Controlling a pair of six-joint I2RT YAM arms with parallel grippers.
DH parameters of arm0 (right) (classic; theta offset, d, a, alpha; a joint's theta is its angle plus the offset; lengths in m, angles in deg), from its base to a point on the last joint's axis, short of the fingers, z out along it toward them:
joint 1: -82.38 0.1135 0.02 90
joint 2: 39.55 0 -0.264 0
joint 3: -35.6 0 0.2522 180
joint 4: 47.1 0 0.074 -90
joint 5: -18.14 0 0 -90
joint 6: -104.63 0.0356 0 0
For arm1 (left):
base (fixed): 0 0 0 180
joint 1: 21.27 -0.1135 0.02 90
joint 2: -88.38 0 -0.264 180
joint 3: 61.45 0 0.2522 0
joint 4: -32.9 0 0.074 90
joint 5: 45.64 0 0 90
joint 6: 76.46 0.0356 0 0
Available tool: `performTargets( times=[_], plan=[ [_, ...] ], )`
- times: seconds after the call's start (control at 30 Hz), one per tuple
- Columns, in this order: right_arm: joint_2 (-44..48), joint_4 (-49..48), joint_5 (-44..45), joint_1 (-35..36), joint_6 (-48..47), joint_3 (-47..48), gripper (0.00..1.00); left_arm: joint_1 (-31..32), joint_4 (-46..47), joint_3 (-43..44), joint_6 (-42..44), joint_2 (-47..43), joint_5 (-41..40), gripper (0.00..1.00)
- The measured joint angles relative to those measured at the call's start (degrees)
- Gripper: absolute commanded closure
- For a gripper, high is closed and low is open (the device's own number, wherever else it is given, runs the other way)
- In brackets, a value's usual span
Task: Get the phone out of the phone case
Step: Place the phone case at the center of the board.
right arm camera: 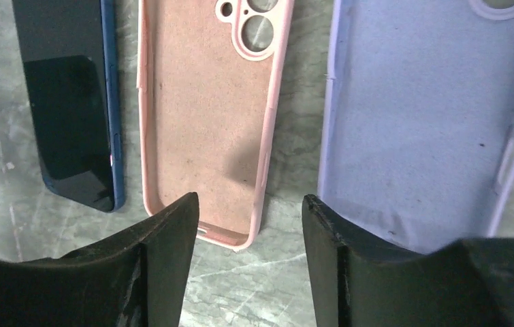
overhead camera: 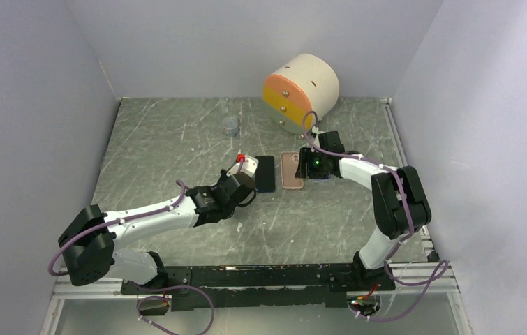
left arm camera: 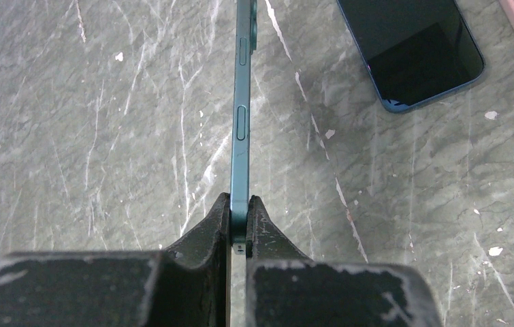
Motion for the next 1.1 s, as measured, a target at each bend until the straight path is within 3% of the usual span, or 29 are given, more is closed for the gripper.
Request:
performTargets(
  times=[0.4, 0.6, 1.1],
  plan=[
    [8.48, 0.94, 16.26, 11.43, -1.53, 0.66, 0.38, -0.48, 1.86, -0.70, 0.17, 0.02, 0.61, 0.97],
    [4.26, 0.92, 23.32, 18.23, -2.16, 4.83, 0.31, -0.74, 1.95, -0.72, 0.15, 0.00, 0.61, 0.97],
    [-5.90, 3.65, 35.19, 21.35, -5.11, 10.45, 0.21, -1.36, 2.05, -2.12, 0.02, -1.33, 0.61, 0.97]
  ],
)
